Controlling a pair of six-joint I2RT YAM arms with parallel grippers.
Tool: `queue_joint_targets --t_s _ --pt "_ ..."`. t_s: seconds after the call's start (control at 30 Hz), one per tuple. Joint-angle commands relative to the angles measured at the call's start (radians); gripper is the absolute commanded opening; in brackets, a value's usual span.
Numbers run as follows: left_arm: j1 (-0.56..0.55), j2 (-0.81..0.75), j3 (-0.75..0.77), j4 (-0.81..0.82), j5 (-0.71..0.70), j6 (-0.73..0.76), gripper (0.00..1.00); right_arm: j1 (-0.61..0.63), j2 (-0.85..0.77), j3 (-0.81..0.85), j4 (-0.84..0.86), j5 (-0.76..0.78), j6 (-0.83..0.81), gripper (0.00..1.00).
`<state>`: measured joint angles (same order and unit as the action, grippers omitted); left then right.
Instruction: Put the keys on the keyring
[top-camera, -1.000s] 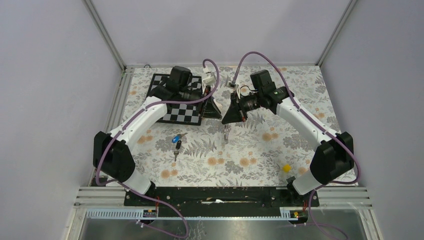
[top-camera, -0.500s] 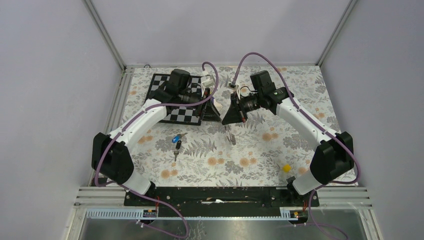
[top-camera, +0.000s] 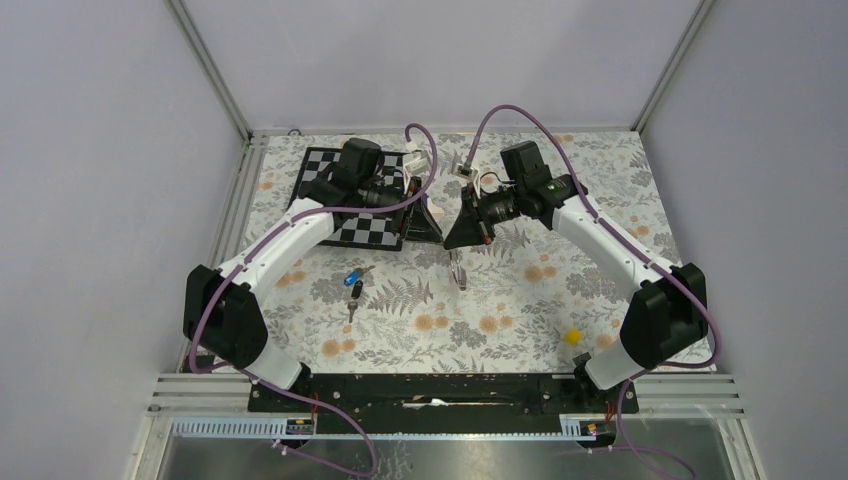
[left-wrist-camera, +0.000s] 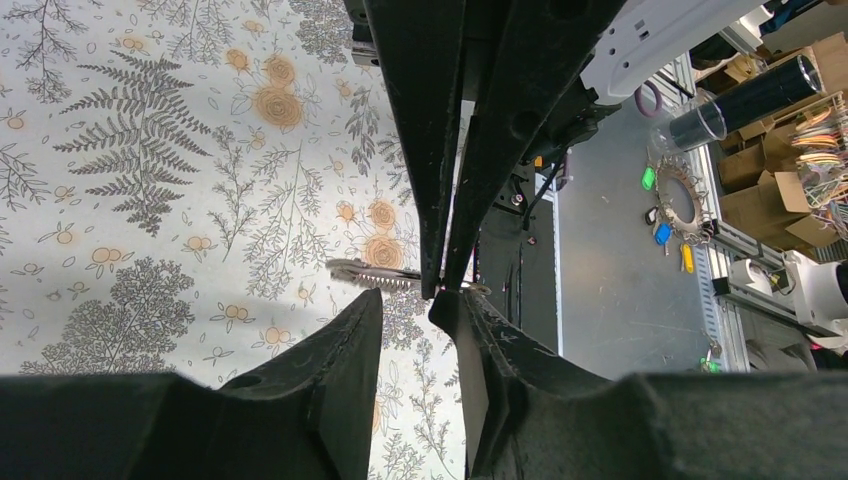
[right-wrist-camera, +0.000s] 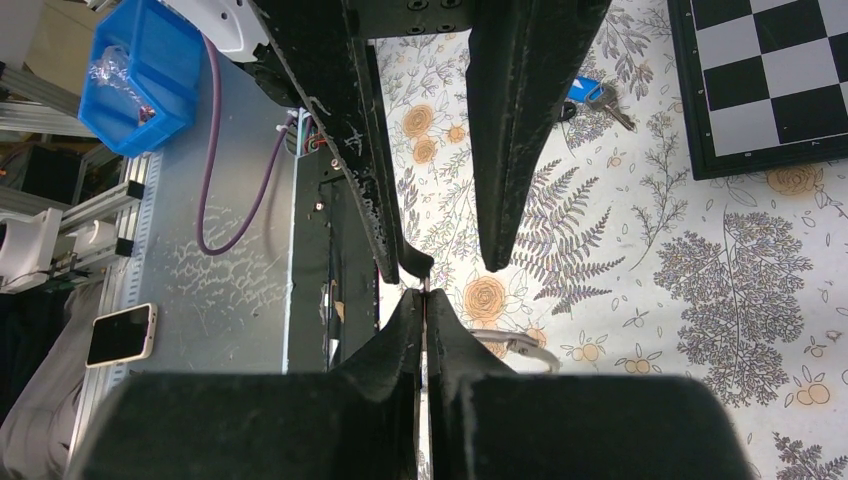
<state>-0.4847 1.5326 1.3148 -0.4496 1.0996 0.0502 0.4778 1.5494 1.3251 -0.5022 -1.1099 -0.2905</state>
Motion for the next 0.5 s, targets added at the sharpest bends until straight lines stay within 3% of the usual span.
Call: queue_joint_targets --t_s 0.0,0.47 --pt "-0.011 -0.019 -0.004 0.046 0.05 -0.007 0.35 0.004 -0.024 0.002 0.045 -0.025 0.015 0.0" --pt "-0.017 -0.013 -0.015 0.046 0.06 -0.003 0.29 0.004 -0.016 0.004 0.05 -0.024 0.019 0.0"
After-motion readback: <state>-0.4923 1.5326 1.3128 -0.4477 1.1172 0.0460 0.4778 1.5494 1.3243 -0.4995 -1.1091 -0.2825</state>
